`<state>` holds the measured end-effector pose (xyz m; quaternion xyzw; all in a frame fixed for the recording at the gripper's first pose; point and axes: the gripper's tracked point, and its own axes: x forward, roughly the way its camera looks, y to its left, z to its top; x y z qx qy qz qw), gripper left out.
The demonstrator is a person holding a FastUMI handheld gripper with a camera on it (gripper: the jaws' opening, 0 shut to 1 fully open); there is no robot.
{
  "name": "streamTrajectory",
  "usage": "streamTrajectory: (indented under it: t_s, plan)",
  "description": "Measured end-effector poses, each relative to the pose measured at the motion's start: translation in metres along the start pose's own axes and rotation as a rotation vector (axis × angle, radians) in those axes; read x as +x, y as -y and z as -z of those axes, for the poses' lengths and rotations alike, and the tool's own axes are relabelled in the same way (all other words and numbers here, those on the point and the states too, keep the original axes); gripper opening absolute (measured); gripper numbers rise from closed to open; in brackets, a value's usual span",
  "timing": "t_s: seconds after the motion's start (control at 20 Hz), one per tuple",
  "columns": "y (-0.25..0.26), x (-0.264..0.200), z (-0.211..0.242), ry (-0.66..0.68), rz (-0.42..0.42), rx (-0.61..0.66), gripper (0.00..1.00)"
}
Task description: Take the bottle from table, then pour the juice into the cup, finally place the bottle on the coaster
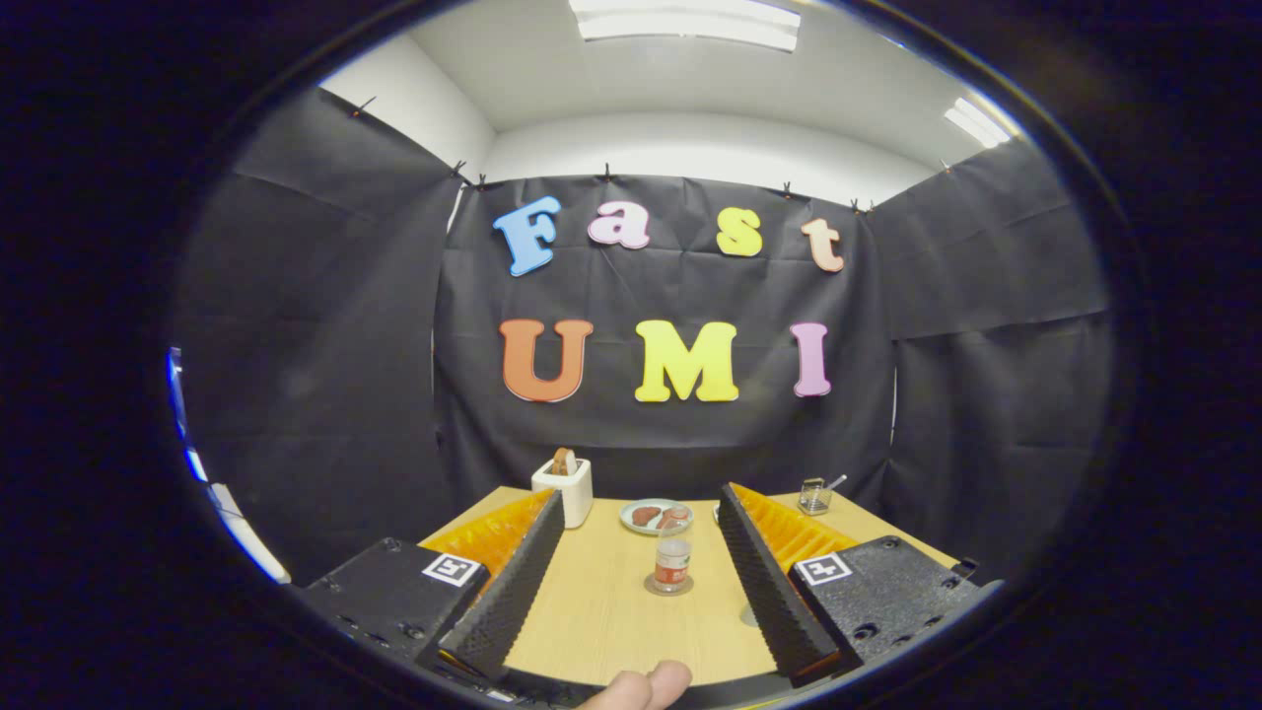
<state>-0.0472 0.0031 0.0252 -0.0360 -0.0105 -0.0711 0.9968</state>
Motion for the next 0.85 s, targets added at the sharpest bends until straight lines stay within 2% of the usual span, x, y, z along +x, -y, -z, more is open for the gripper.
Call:
streamTrajectory:
  t_s: [0.3, 0.85]
  plan:
    - [-0.016, -0.007, 0.003, 0.002, -0.026, 0.006, 1.00]
    - [0.007, -0.004, 0.007, -0.008, -0.007, 0.060, 1.00]
